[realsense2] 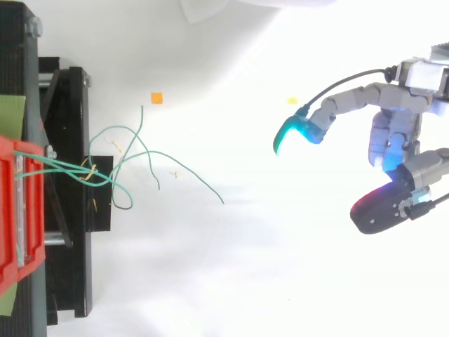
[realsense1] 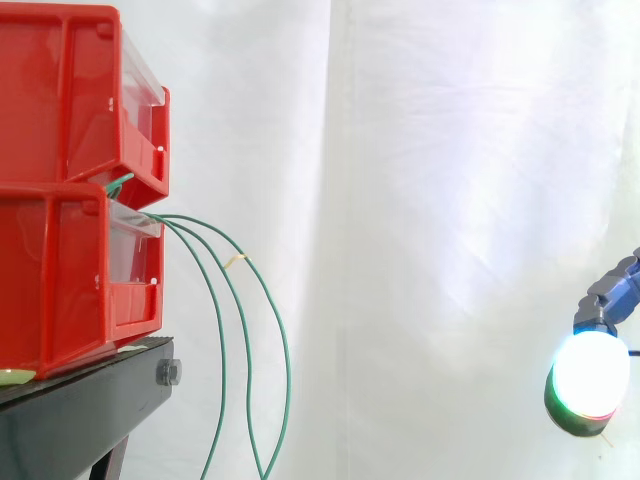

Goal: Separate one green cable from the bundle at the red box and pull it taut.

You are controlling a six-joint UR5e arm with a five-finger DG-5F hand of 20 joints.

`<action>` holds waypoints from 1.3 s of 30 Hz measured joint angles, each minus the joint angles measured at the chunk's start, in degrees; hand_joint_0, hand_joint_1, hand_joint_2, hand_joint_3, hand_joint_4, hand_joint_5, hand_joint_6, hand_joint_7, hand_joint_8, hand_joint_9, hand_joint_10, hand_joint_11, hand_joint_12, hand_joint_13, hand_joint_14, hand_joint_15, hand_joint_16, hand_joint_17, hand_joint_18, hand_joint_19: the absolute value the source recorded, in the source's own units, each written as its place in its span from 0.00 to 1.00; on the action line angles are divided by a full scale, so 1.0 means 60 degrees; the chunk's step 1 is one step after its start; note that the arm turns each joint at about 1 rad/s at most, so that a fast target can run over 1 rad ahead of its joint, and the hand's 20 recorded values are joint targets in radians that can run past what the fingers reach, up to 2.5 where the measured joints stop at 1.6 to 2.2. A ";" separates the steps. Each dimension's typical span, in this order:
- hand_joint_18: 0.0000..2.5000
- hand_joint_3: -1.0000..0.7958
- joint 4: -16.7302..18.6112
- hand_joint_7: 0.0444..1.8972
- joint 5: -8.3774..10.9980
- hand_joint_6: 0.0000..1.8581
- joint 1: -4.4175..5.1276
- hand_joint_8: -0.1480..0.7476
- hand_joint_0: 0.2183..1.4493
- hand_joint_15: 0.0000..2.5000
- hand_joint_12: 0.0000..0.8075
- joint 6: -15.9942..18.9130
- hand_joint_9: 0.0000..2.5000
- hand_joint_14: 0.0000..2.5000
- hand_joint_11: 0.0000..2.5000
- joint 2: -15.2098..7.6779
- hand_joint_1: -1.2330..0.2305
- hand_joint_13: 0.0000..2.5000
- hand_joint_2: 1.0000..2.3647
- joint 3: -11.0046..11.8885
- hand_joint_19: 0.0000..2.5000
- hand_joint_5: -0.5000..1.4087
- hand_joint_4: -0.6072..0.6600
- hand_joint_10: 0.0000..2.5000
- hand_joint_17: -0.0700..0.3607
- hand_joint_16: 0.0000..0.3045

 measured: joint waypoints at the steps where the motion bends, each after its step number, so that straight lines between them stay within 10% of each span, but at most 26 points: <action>1: 0.43 0.28 0.0000 0.35 -0.0001 0.27 -0.0001 0.46 0.39 0.23 0.46 0.0000 0.64 0.01 0.04 0.0000 0.44 0.68 0.00 0.0000 0.23 0.20 0.74 0.00 0.43 0.17; 39: 0.45 0.28 0.0001 0.36 0.0001 0.27 0.0001 0.56 0.39 0.28 0.53 0.0000 0.68 0.01 0.17 -0.0001 0.42 0.68 0.00 0.0000 0.26 0.20 0.76 0.01 0.43 0.17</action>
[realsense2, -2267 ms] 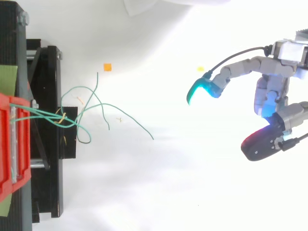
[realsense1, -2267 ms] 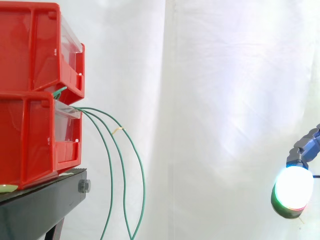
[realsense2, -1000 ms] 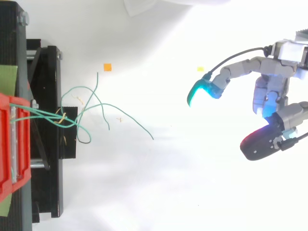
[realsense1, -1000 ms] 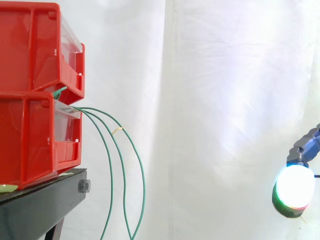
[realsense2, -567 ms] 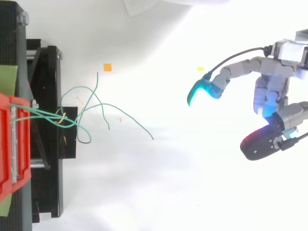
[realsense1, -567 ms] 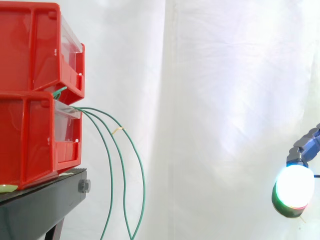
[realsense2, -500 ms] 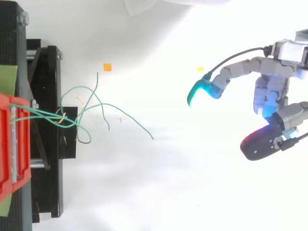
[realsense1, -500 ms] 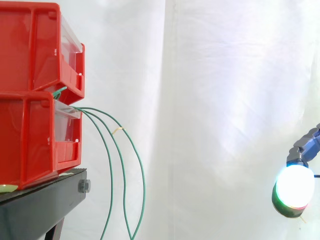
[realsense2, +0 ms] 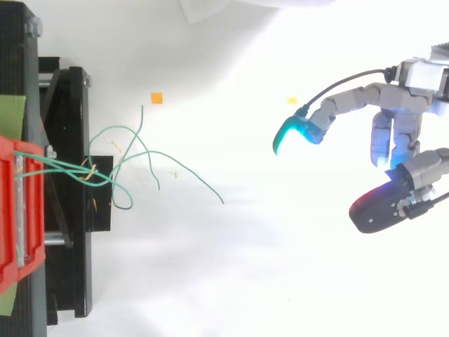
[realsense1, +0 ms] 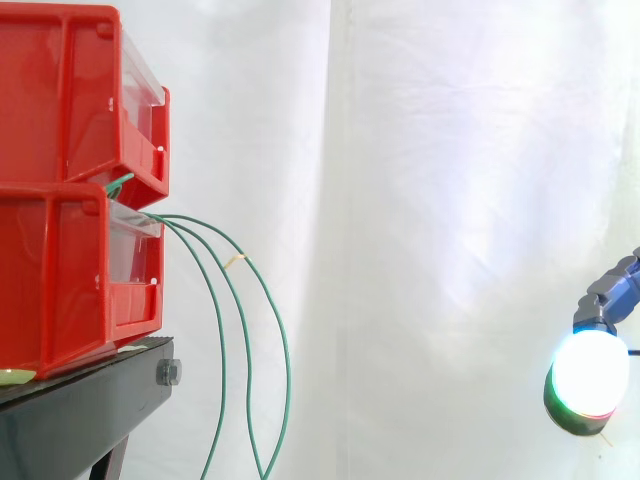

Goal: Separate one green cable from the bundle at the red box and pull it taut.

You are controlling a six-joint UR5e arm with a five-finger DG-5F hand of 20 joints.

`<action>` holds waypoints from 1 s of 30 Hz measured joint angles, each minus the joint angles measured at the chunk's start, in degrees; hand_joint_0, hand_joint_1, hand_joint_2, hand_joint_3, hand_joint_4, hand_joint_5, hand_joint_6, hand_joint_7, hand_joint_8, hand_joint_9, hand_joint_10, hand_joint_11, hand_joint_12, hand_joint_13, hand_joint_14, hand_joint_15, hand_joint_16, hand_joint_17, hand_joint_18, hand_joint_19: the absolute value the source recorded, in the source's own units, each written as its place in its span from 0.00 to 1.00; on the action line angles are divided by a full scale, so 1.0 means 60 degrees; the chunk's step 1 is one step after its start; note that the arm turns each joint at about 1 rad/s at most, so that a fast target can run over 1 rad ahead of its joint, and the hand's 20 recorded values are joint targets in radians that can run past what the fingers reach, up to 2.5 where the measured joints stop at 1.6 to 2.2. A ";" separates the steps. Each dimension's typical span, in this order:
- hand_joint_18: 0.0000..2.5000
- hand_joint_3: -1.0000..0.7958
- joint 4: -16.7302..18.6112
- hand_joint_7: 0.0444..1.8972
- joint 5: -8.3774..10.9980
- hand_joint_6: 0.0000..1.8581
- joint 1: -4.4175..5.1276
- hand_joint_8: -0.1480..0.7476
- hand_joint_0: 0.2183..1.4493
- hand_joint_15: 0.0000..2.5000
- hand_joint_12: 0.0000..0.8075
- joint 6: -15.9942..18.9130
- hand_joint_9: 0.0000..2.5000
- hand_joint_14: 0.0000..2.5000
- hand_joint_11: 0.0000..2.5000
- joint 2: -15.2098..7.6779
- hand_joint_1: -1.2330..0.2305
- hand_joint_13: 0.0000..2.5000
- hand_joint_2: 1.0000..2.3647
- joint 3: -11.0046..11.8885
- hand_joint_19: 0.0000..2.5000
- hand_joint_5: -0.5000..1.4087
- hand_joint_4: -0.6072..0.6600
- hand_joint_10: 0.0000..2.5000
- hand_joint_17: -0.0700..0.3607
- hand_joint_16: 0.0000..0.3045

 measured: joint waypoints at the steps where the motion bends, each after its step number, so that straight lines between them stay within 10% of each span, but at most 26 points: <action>1: 0.45 0.28 0.0000 0.36 -0.0002 0.27 -0.0001 0.56 0.39 0.27 0.52 0.0000 0.68 0.01 0.17 0.0000 0.42 0.68 0.00 0.0000 0.26 0.20 0.76 0.01 0.43 0.17; 7: 0.46 0.28 0.0002 0.36 -0.0003 0.27 -0.0001 0.56 0.30 0.24 0.55 0.0000 0.42 0.01 0.19 0.0000 0.29 0.53 0.00 0.0000 0.26 0.14 0.75 0.00 0.44 0.17; 11: 0.31 0.28 -0.0001 0.36 -0.0002 0.27 -0.0002 0.59 0.29 0.22 0.52 0.0000 0.20 0.00 0.18 0.0000 0.29 0.26 0.00 0.0000 0.28 0.13 0.74 0.00 0.41 0.16; 17: 0.39 0.28 -0.0001 0.37 -0.0003 0.27 -0.0002 0.49 0.30 0.27 0.48 0.0000 0.49 0.01 0.24 0.0001 0.34 0.47 0.00 0.0000 0.29 0.18 0.71 0.01 0.43 0.17; 30: 0.42 0.28 0.0000 0.37 -0.0001 0.27 0.0004 0.47 0.30 0.28 0.49 0.0000 0.55 0.01 0.26 0.0000 0.40 0.50 0.00 0.0000 0.31 0.19 0.68 0.01 0.46 0.18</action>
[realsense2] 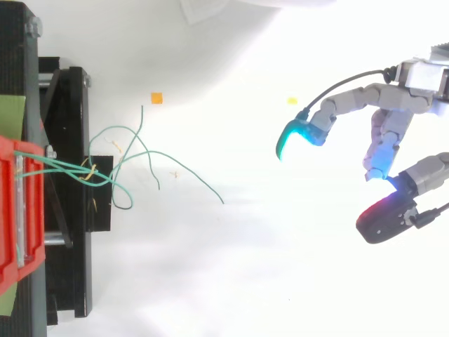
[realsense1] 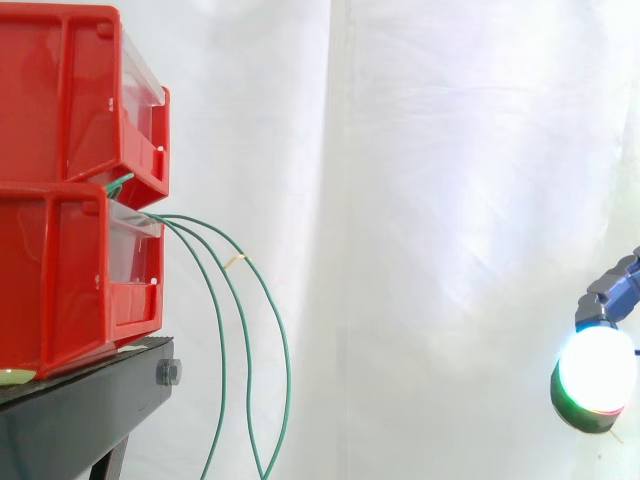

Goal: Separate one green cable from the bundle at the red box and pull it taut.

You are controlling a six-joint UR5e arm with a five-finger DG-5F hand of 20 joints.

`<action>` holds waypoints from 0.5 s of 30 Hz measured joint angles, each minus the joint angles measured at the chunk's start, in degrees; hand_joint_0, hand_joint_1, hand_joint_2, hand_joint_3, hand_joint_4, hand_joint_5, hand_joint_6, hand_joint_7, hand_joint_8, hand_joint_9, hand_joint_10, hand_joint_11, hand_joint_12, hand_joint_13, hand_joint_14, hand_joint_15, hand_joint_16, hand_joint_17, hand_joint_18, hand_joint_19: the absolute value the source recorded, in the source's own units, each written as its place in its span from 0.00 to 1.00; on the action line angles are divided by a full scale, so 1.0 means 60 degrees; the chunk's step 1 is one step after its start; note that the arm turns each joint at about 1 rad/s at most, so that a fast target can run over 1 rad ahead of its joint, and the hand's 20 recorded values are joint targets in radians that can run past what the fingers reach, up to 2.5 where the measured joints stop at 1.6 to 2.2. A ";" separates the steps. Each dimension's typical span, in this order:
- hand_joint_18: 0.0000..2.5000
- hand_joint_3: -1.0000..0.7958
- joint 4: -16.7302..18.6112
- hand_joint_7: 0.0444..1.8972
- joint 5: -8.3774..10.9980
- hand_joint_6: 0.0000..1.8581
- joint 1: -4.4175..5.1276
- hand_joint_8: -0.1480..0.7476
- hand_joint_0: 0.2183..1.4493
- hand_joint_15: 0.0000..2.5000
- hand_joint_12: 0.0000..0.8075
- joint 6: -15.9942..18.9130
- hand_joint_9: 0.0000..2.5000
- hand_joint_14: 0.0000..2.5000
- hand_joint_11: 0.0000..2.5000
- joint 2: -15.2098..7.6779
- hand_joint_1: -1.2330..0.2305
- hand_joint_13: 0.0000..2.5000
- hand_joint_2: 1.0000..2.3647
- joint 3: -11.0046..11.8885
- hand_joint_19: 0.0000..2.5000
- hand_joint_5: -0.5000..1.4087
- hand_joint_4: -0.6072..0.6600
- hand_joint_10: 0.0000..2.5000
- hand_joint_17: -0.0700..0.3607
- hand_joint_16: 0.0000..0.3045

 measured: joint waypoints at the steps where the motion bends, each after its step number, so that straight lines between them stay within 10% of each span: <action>1: 0.41 0.28 0.0000 0.37 0.0000 0.27 0.0001 0.48 0.29 0.28 0.48 0.0000 0.53 0.01 0.25 0.0000 0.40 0.49 0.00 0.0000 0.31 0.19 0.68 0.01 0.46 0.18; 15: 0.40 0.28 -0.0001 0.37 0.0001 0.27 -0.0004 0.49 0.28 0.28 0.49 0.0000 0.51 0.01 0.25 0.0000 0.39 0.48 0.00 0.0000 0.30 0.18 0.68 0.01 0.46 0.19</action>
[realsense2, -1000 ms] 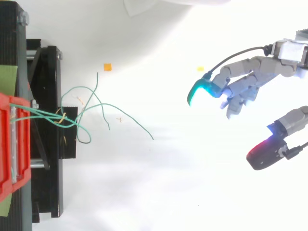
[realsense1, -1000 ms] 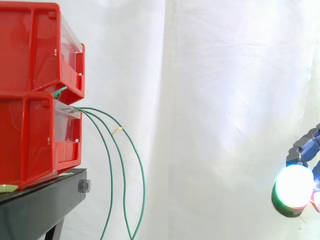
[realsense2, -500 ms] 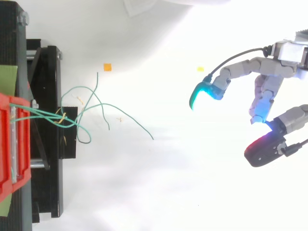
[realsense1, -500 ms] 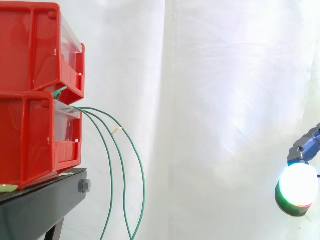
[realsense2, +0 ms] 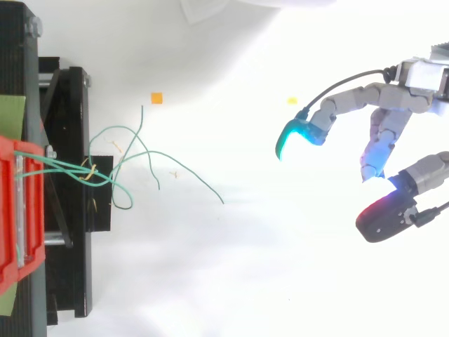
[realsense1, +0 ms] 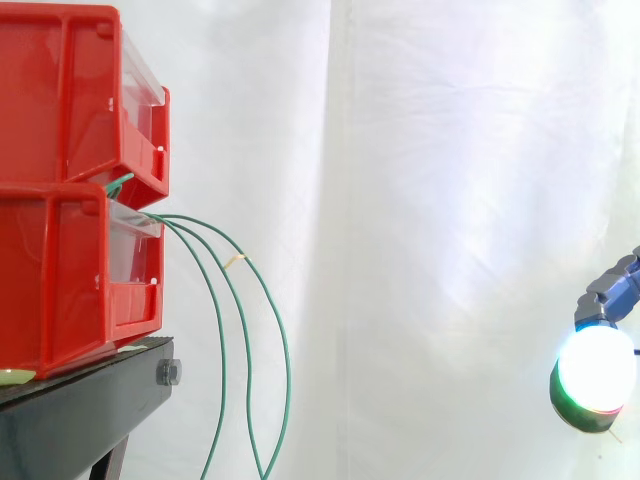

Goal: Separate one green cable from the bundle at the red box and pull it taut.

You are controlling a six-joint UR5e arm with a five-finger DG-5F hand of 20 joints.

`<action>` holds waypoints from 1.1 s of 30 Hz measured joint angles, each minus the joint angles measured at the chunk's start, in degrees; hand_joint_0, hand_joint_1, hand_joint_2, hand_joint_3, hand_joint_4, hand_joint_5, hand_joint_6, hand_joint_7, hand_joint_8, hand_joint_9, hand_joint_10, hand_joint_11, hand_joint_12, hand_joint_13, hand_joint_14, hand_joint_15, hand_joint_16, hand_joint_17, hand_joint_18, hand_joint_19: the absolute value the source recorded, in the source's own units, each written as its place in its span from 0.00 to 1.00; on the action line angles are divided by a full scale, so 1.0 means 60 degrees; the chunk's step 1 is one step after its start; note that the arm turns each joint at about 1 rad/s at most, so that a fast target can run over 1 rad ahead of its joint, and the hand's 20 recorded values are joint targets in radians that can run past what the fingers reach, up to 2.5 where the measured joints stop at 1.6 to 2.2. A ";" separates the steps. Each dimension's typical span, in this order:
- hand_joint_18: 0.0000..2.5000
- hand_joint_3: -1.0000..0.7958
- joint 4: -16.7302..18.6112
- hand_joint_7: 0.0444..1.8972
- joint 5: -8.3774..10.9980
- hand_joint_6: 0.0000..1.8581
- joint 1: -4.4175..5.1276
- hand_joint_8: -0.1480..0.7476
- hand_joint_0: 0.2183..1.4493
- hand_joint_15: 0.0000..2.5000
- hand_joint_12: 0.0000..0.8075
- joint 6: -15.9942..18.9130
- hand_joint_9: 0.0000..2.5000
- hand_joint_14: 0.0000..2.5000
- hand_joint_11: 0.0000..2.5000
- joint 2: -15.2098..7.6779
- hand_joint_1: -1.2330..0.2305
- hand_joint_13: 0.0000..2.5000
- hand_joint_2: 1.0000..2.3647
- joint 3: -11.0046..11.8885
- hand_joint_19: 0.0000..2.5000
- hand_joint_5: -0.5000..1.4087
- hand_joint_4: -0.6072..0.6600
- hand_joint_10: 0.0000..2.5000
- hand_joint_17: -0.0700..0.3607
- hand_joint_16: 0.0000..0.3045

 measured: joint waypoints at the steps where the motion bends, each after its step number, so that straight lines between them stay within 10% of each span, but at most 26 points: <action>1: 0.40 0.28 0.0000 0.36 0.0001 0.27 0.0001 0.49 0.28 0.27 0.50 0.0000 0.50 0.01 0.25 0.0000 0.39 0.48 0.00 0.0000 0.30 0.18 0.68 0.01 0.47 0.19; 33: 0.38 0.28 0.0003 0.37 -0.0004 0.27 0.0002 0.49 0.29 0.27 0.49 0.0000 0.49 0.01 0.24 0.0002 0.39 0.46 0.00 0.0000 0.31 0.18 0.68 0.01 0.45 0.18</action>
